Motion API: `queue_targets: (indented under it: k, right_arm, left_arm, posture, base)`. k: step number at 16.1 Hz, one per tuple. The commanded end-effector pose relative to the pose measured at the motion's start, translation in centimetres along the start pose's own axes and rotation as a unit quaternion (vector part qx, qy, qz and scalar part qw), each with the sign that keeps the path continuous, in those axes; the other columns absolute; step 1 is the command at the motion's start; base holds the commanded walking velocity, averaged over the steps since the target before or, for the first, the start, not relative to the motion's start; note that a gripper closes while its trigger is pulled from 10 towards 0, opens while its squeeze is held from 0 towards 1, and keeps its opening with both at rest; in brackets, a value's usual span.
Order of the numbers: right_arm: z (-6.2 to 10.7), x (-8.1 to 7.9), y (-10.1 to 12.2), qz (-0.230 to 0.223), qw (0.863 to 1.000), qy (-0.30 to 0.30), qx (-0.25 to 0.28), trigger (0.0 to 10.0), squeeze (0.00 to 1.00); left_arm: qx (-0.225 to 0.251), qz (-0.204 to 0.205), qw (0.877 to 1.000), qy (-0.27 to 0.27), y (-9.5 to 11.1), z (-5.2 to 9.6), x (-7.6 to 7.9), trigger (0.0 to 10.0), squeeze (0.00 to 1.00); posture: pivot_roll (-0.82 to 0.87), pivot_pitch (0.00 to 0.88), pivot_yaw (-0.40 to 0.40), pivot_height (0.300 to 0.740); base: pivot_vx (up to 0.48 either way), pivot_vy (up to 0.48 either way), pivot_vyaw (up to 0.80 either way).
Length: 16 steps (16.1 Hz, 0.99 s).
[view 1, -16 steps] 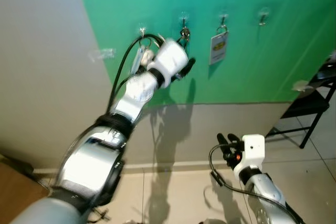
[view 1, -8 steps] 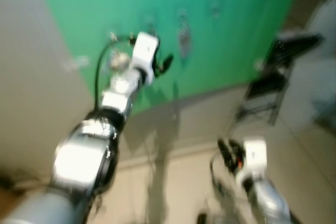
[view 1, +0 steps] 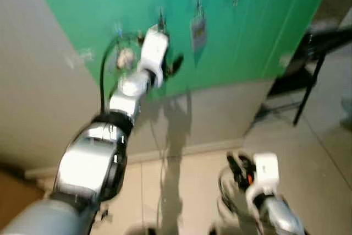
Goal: Hang keys on a hook
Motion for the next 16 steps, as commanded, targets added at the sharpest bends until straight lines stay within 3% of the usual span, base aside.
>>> queue_targets:
  k: [1,3,5,8,10,16]
  right_arm:
    - [0.2,-0.3,-0.2,-0.005,1.0,0.003,-0.004,10.0,0.0]
    - [0.2,-0.5,-0.2,-0.005,1.0,0.004,-0.005,10.0,0.0]
    - [0.2,-0.6,-0.2,-0.005,1.0,0.007,-0.007,10.0,0.0]
    - [0.4,-0.7,-0.3,-0.005,1.0,0.009,-0.008,10.0,0.0]
    - [0.6,-1.0,-0.5,-0.006,1.0,0.011,-0.01,10.0,0.0]
    - [1.2,-1.4,-0.8,-0.01,1.0,0.009,-0.015,10.0,0.0]
  left_arm:
    - [0.019,-0.022,1.0,0.014,0.4,0.3,-0.6,10.0,0.0]
    - [0.045,-0.058,0.997,0.009,1.7,0.1,-0.3,10.0,0.0]
    - [0.058,-0.058,0.996,0.03,3.1,-0.2,-1.0,10.0,0.0]
    - [0.067,-0.079,0.994,0.024,4.4,-0.4,-1.0,10.0,0.0]
    - [0.087,-0.144,0.986,0.023,6.3,-0.8,-0.5,10.0,0.0]
    - [0.077,-0.206,0.974,0.057,7.2,-1.0,-1.3,10.0,0.0]
  posture:
    - [-0.24,0.087,0.035,0.74]
    - [-0.24,0.087,0.033,0.74]
    - [-0.24,0.087,0.032,0.74]
    - [-0.24,0.091,0.032,0.74]
    - [-0.25,0.094,0.031,0.74]
    - [-0.27,0.11,0.038,0.74]
  base:
    - [0.0,0.0,0.0]
    - [0.0,0.0,0.0]
    - [0.0,0.0,0.0]
    - [0.0,0.0,0.0]
    - [0.0,0.0,0.0]
    - [0.0,0.0,0.0]
Point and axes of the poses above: a point about 5 cm out from each wrist's last joint towards the gripper, its own z axis pointing back from the gripper into the wrist, its own y axis along the axis of the wrist's last joint, x = y × z, the point moved 4 cm from there along -z, pointing out of the wrist towards the gripper, and after that the axes turned 12 degrees about z, right-handed, at the moved point
